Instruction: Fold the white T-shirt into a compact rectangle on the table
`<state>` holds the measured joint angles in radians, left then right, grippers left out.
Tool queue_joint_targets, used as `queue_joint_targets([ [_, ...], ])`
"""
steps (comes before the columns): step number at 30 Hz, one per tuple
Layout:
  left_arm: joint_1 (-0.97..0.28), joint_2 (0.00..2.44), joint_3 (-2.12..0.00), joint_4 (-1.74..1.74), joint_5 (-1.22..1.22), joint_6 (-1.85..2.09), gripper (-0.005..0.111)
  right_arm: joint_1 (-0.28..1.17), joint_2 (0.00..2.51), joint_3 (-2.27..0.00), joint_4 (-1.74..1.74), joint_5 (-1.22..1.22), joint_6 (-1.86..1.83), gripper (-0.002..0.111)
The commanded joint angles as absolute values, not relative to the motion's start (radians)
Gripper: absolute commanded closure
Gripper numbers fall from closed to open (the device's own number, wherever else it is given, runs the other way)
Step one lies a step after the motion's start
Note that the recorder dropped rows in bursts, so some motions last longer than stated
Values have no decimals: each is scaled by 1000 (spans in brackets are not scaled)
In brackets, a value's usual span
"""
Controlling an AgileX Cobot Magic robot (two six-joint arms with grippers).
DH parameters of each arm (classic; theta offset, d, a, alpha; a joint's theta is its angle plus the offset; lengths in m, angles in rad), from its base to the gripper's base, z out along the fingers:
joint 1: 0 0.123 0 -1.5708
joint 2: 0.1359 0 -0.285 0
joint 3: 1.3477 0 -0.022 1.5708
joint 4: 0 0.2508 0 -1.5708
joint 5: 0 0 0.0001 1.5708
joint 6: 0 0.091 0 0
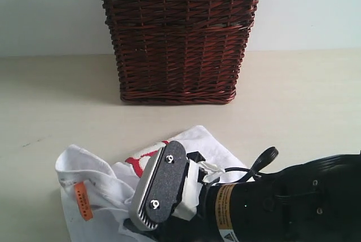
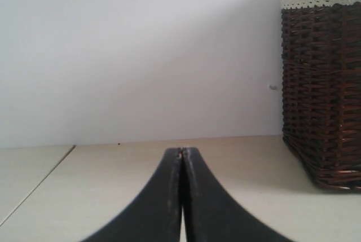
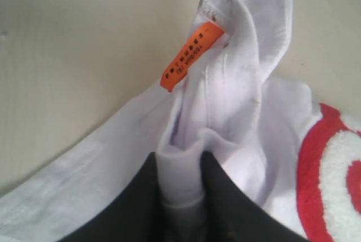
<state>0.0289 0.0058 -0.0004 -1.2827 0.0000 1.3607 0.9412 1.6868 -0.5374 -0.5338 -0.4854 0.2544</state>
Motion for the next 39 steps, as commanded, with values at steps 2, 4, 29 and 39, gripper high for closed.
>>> queue_joint_targets([
  [2,31,0,0,-1290,0,1357,107,943,1705,-545,-620,-532,257,108],
  [4,31,0,0,-1290,0,1357,107,943,1713,-545,-620,-539,257,108],
  [29,31,0,0,-1290,0,1357,107,943,1716,-545,-671,-589,399,54],
  [39,31,0,0,-1290,0,1357,107,943,1535,-545,-685,-617,525,54],
])
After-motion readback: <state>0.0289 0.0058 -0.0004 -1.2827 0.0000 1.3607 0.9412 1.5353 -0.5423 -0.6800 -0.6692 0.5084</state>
